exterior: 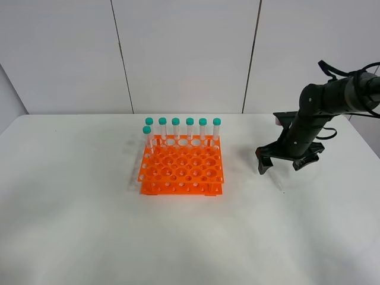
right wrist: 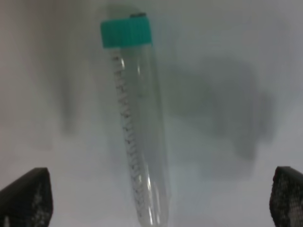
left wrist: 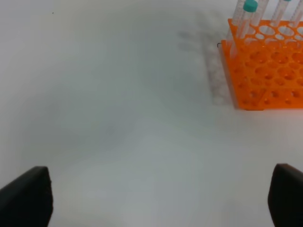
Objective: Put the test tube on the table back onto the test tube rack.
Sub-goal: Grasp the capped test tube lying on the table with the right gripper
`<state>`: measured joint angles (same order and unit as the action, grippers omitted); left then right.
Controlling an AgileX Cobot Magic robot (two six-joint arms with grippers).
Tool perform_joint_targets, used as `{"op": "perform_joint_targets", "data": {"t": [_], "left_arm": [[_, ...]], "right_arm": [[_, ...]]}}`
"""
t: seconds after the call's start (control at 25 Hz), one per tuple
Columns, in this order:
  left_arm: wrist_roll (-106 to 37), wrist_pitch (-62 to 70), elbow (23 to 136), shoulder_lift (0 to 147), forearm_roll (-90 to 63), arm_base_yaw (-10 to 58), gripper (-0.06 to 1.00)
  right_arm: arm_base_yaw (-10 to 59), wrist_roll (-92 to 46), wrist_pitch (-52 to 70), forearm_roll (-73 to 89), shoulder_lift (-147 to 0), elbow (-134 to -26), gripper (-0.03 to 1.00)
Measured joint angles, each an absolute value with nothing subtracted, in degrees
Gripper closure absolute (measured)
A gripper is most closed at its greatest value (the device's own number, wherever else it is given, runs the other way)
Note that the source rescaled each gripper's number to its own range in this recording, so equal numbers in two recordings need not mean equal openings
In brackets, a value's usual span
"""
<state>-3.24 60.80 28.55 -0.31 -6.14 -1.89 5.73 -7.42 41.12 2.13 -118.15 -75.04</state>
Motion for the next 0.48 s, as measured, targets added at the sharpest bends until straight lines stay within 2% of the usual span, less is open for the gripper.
{"op": "perform_joint_targets", "data": {"t": [0.4, 0.48], "left_arm": [[-3.24, 60.80, 28.55, -0.31, -6.14, -1.89, -0.06], [-3.24, 60.80, 28.55, -0.31, -6.14, -1.89, -0.06]], "right_arm": [[5.73, -8.55, 42.63, 2.08, -121.00, -75.04, -0.03], [5.73, -8.55, 42.63, 2.08, -121.00, -75.04, 0.02]]}}
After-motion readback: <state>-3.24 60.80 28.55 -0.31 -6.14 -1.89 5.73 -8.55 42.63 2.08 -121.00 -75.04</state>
